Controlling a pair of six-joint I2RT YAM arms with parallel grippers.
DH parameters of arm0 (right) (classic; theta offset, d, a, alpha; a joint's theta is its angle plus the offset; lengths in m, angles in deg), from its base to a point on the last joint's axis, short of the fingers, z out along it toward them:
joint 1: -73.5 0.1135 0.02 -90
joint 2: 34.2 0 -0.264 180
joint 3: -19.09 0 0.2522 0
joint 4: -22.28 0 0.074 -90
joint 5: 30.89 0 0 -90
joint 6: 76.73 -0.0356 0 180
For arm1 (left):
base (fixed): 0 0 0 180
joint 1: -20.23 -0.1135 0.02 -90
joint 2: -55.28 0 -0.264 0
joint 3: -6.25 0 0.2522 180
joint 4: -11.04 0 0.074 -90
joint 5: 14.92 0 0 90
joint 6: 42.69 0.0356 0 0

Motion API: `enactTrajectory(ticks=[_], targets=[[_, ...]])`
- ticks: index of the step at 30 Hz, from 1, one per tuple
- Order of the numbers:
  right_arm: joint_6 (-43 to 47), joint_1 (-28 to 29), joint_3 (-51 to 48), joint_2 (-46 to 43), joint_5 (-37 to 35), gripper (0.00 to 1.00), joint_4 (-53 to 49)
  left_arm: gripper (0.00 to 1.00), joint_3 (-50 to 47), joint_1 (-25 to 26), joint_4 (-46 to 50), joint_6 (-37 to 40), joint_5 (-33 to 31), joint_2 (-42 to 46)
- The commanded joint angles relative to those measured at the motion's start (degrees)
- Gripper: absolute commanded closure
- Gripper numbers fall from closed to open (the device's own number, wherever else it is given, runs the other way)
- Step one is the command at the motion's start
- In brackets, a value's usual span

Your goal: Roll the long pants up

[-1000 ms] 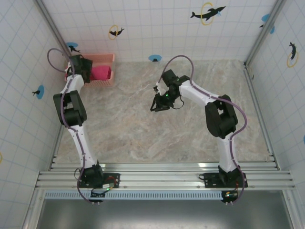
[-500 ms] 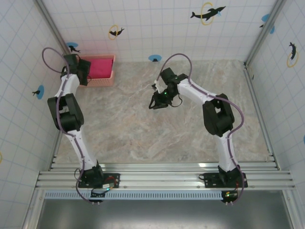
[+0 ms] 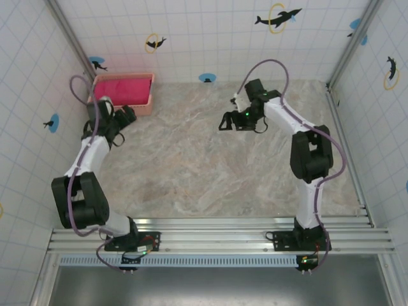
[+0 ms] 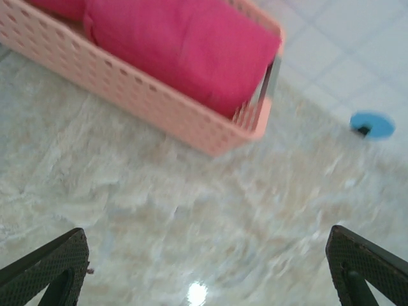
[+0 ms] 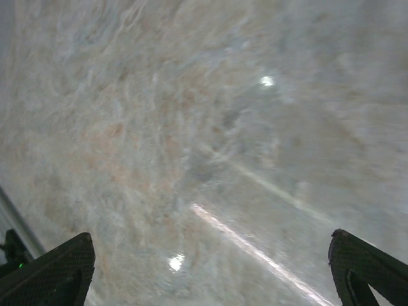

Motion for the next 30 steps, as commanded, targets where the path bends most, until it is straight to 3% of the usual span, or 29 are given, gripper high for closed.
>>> enactTrajectory(ticks=[1,6,9,11,13,15,17,19,23,27,30], targets=[[2.67,-3.69,-5.41,-8.26,-7.47,0.02,2.33,0.02,-12.69,2.82,-16.4,17.81,-0.9,3.11],[4.32,-7.71,-18.39,-17.25,-19.16,0.02,10.23,0.02,-20.37,8.34,-24.01,32.91,-2.5,3.12],[5.41,-8.54,-26.46,-22.21,-24.66,0.02,16.63,0.03,-27.54,9.9,-39.72,34.21,-5.54,-0.32],[6.6,-8.66,-31.45,-25.41,-28.57,0.02,21.55,0.02,-25.1,10.89,-34.28,35.56,-6.18,-0.47],[8.71,-8.53,-39.06,-29.2,-33.38,0.02,31.32,0.03,-26.99,14.47,-38.55,40.01,-7.17,-1.1],[9.18,-8.56,-46.28,-32.3,-37.31,0.02,42.25,0.03,-31.69,17.76,-46.75,41.92,-11.44,-1.26],[11.63,-8.65,-52.35,-33.95,-38.0,0.02,52.45,0.02,-36.92,17.9,-62.47,41.18,-13.6,-4.67],[14.25,-8.33,-55.41,-33.37,-37.03,0.02,57.87,0.02,-33.42,18.0,-50.73,40.98,-14.98,-2.33],[17.72,-7.71,-54.24,-31.08,-35.99,0.02,59.53,0.02,-33.89,18.03,-52.65,41.64,-13.7,-2.83],[19.39,-9.07,-60.09,-35.78,-42.04,0.02,61.74,0.03,-33.41,17.79,-51.41,41.46,-12.45,-2.6],[15.3,-12.54,-68.2,-38.98,-34.42,0.02,67.77,0.03,-33.32,17.69,-51.13,41.45,-12.25,-2.51]])
